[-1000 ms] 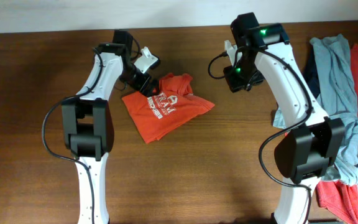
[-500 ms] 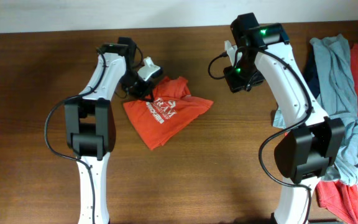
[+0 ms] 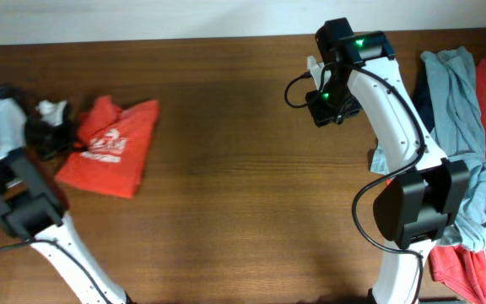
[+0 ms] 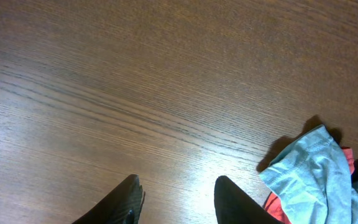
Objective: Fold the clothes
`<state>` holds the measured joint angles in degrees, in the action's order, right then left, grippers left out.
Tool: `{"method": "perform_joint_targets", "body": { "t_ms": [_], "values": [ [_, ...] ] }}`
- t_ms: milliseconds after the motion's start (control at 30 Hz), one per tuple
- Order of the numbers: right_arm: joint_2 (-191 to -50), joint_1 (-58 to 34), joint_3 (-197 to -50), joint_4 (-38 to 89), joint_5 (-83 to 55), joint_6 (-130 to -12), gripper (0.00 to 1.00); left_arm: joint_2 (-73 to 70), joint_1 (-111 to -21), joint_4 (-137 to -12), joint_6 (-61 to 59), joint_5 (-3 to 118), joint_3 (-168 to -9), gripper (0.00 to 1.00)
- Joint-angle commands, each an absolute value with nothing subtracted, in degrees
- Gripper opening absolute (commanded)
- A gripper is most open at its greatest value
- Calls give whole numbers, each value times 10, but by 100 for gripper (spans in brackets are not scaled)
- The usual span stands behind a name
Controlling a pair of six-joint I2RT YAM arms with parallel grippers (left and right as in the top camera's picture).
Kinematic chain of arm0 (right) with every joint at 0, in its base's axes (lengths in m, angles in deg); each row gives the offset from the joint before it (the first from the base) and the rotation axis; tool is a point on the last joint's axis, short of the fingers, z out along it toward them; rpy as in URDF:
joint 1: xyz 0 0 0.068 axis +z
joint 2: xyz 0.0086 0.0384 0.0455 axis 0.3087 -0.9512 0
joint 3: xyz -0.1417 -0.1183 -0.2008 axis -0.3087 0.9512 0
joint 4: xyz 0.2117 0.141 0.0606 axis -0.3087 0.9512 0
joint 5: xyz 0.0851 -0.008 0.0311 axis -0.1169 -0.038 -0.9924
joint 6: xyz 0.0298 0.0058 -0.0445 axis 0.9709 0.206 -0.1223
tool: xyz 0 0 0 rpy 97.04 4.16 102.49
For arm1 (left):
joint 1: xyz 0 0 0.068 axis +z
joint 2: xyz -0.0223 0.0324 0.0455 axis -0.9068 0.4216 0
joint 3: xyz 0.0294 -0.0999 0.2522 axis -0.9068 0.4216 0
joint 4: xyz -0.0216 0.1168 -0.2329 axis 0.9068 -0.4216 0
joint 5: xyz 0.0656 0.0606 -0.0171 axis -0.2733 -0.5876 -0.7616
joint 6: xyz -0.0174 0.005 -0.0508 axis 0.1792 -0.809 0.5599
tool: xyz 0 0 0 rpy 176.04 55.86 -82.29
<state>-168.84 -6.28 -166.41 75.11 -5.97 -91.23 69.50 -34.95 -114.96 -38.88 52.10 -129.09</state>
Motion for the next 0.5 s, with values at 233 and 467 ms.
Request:
{"method": "perform_joint_targets", "body": {
  "t_ms": [233,467],
  "values": [
    [-1689,-68,-1668,750,-57,-907,43,691,-214,-1140,-326,535,-1286,21],
    [-1689,-68,-1668,753,-57,-907,43,655,-213,-1171,-304,566,-1330,67]
  ]
}}
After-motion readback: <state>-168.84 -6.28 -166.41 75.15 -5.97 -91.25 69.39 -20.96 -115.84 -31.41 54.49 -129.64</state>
